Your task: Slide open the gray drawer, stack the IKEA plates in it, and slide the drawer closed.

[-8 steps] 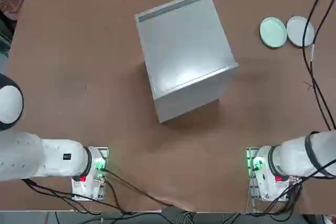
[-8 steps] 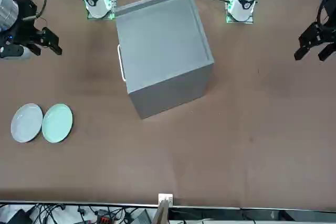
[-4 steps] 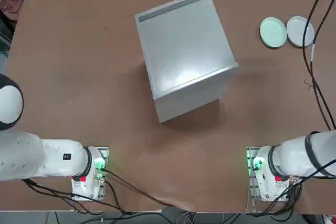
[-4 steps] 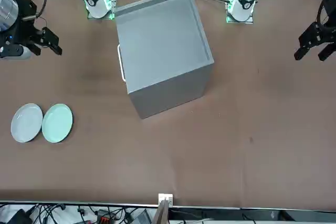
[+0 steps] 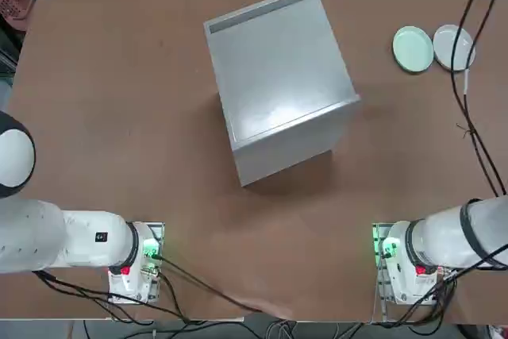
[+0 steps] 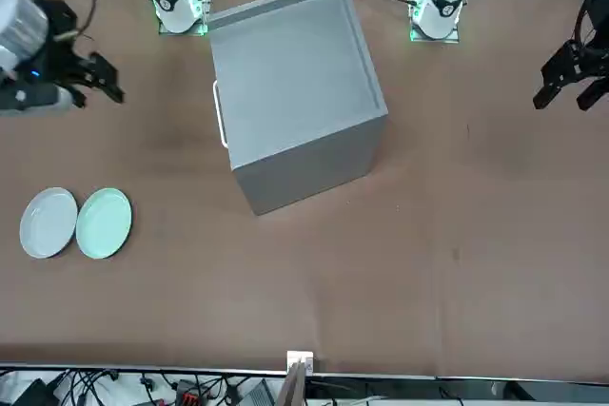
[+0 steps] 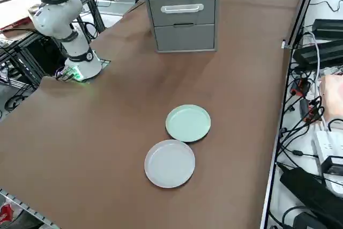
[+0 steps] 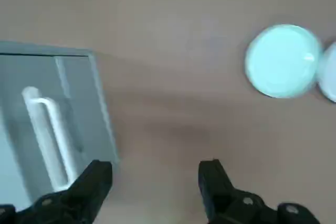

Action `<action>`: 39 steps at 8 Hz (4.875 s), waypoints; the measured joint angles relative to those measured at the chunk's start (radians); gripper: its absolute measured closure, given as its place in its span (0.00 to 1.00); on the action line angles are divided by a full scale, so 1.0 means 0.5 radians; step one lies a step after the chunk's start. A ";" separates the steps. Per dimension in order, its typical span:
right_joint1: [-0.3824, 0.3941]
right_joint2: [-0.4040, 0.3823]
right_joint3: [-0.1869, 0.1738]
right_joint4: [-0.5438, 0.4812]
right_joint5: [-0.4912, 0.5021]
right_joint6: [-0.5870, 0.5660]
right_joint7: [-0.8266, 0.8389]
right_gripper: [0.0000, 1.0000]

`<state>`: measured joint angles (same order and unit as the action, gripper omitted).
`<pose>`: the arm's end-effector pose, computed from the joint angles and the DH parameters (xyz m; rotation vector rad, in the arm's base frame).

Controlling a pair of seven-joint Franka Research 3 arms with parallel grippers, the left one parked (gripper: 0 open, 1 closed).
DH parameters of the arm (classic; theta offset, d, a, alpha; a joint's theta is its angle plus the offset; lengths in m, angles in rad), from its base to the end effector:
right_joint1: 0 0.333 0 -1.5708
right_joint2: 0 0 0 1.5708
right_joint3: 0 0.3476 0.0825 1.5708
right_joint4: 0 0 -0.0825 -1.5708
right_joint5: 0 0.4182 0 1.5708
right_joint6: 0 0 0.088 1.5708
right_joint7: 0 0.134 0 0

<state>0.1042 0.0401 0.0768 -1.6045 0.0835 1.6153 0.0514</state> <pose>0.5919 0.1185 0.5925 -3.0526 -0.1905 0.0597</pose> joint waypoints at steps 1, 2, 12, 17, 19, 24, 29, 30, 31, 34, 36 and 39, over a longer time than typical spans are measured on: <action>0.058 0.044 0.006 -0.083 0.082 0.142 0.010 0.00; 0.083 0.093 0.008 -0.147 0.187 0.224 0.015 0.00; 0.155 0.338 0.001 -0.400 0.713 0.417 -0.310 0.00; 0.152 0.250 -0.016 -0.557 0.923 0.451 -0.595 0.00; 0.158 0.247 -0.013 -0.606 0.925 0.508 -0.620 0.00; 0.195 0.248 0.002 -0.680 0.926 0.620 -0.633 0.00; 0.217 0.252 -0.001 -0.739 0.926 0.685 -0.659 0.00; 0.213 0.252 -0.007 -0.744 0.929 0.683 -0.694 0.00; 0.201 0.252 -0.013 -0.745 0.938 0.670 -0.735 0.00; 0.063 0.252 -0.029 -0.745 0.927 0.573 -0.870 0.00; -0.020 0.247 -0.039 -0.740 0.848 0.535 -0.911 0.00; -0.117 0.239 -0.041 -0.730 0.730 0.472 -0.969 0.00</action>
<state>0.0458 0.1596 0.0562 -1.9696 0.4483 1.8512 -0.4331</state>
